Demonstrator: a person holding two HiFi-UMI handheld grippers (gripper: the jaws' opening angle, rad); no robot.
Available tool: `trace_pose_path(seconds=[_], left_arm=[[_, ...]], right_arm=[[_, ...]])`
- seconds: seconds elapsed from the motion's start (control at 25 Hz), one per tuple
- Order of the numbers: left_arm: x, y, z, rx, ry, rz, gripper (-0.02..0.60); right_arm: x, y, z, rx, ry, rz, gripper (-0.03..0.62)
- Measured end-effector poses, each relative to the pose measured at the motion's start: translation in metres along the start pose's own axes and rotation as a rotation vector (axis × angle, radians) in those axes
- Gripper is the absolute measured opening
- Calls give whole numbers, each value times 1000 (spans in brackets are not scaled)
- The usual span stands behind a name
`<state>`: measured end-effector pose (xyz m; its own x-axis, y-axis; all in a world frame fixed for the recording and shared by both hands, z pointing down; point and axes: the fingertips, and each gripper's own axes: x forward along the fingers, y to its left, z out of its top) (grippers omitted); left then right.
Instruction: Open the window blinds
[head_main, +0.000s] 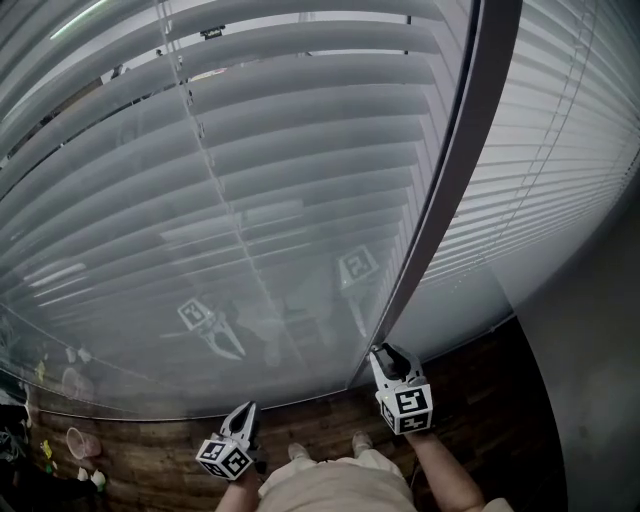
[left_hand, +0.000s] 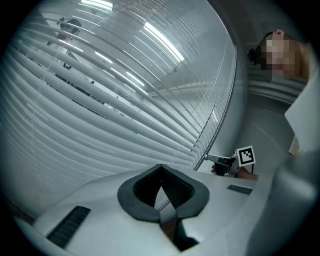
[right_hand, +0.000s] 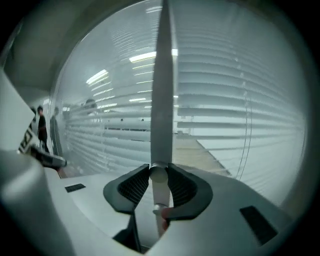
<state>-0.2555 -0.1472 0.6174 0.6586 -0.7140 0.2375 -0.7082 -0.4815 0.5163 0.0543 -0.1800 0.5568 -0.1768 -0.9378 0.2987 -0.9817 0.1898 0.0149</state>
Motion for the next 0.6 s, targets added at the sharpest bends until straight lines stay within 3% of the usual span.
trace_pose_path(seconds=[0.08,0.32,0.6], left_arm=[[-3,1,-1,0,3,6,15],[-4,1,0,-5,1,10,15],[-2,-2,0,-3,-4,1,15]], right_arm=[[-1,-5,-1,181,1,48,123],[1,-11,-6,501,25,142,121],[4,-18,-6,973,4,310,121]])
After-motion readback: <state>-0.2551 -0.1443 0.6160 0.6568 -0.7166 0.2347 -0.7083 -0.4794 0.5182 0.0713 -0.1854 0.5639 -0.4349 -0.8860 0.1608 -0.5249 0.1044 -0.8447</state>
